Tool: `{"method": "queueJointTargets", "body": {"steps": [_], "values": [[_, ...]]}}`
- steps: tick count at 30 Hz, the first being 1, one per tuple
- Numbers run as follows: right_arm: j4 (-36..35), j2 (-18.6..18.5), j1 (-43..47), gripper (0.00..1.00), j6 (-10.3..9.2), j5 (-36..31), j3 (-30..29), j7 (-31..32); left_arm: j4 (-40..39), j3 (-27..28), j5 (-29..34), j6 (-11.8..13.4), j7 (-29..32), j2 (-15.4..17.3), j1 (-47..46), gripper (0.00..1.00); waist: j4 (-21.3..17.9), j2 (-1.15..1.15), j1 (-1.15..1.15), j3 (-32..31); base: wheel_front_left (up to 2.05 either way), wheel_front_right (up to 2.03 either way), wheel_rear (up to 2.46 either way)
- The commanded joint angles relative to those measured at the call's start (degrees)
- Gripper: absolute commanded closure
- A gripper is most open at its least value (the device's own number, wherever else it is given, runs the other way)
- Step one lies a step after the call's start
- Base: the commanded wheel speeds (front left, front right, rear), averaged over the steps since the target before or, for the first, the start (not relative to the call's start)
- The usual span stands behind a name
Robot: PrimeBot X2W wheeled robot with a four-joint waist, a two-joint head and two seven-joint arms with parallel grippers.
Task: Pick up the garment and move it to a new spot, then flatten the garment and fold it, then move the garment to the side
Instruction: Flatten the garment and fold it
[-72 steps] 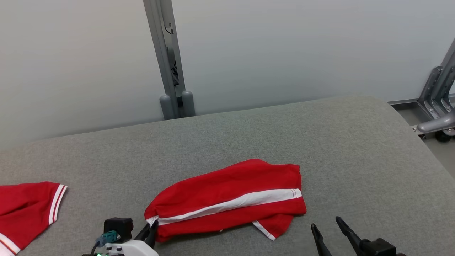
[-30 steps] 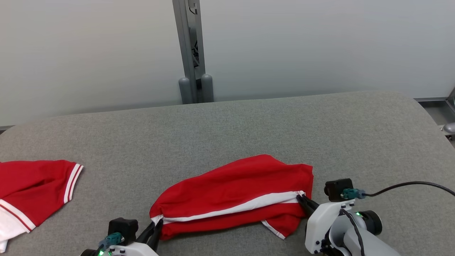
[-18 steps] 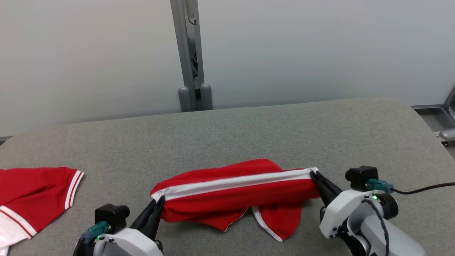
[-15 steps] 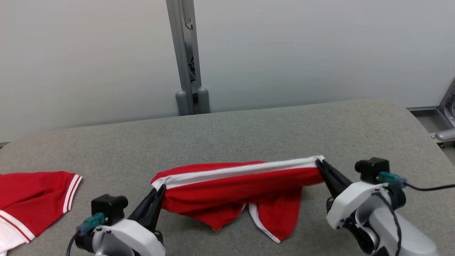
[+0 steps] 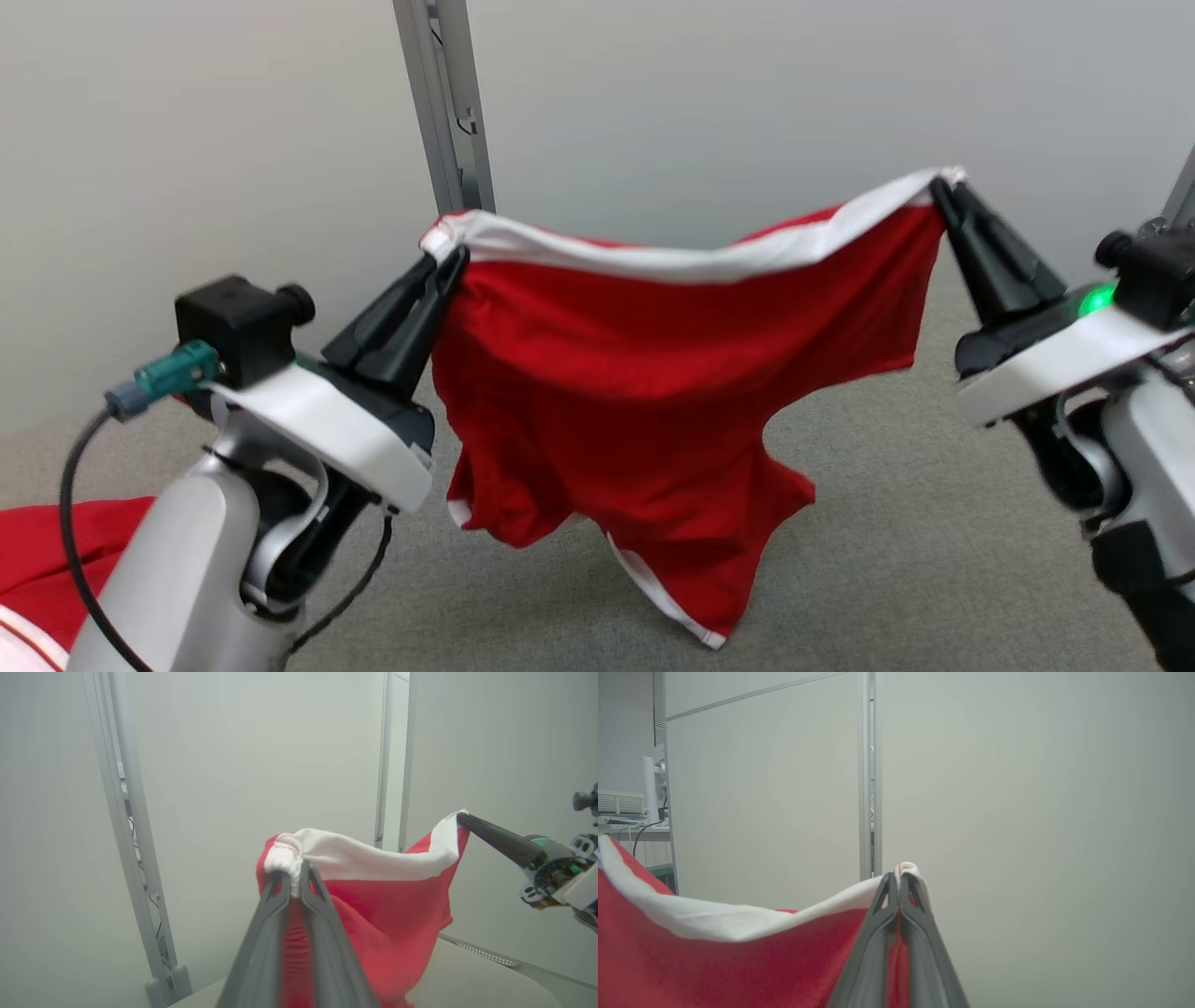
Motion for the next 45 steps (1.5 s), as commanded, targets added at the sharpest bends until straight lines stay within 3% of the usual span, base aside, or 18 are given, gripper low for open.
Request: {"method": "queueJointTargets", "body": {"steps": [1,10,16,20,30,35,37,42,45], "values": [[-0.7,-0.7,-1.2,1.0,-0.02,-0.7,-0.4,0.7,-0.6,0.0,-1.1,-0.3,1.0,0.5,-2.2,1.0,-0.1,0.0,0.0,-0.2,0.0,0.0,0.0],[-4.5,-2.3,-8.8,1.0,-0.02,-3.9,-2.9,5.5,-0.3,-2.5,-5.4,-0.5,8.9,4.7,-14.8,1.0,-0.3,0.0,0.0,0.0,0.0,0.0,0.0],[0.5,-1.4,-13.5,1.0,-0.02,-4.3,-3.7,6.7,6.7,-5.5,-5.7,-0.4,8.3,7.1,-22.1,1.0,-0.5,0.0,0.0,2.9,0.0,0.0,0.0],[7.3,-0.7,-18.8,1.0,-0.03,-5.7,-4.4,6.7,13.1,-8.1,-4.9,-0.4,4.9,7.8,-28.8,1.0,-0.4,0.0,0.0,6.6,0.0,0.0,0.0],[23.8,3.5,-40.4,1.0,-0.02,-13.8,-2.7,2.4,30.7,-18.3,-3.3,-0.4,-4.6,4.7,-52.0,1.0,0.1,0.0,0.0,23.0,0.0,0.0,0.0],[30.7,6.3,-53.3,1.0,-0.02,-20.1,-6.5,-1.9,41.4,-21.8,1.8,-0.4,-16.6,1.6,-65.7,1.0,0.1,0.0,0.0,32.9,0.0,0.0,0.0],[31.5,7.8,-56.9,1.0,-0.02,-22.7,-8.4,-2.5,45.6,-23.5,3.0,-0.4,-20.6,0.9,-69.5,1.0,-0.3,0.0,0.0,35.6,0.0,0.0,0.0],[22.8,10.1,-59.8,1.0,-0.03,-30.3,-15.9,-2.6,52.2,-23.8,6.1,-0.4,-25.3,-0.2,-77.7,1.0,-0.9,0.0,0.0,41.8,0.0,0.0,0.0],[17.9,11.4,-59.5,1.0,-0.02,-33.2,-19.4,-2.6,48.0,-20.2,8.4,-0.1,-25.5,-0.2,-79.6,1.0,-1.1,0.0,0.0,45.1,0.0,0.0,0.0]]}}
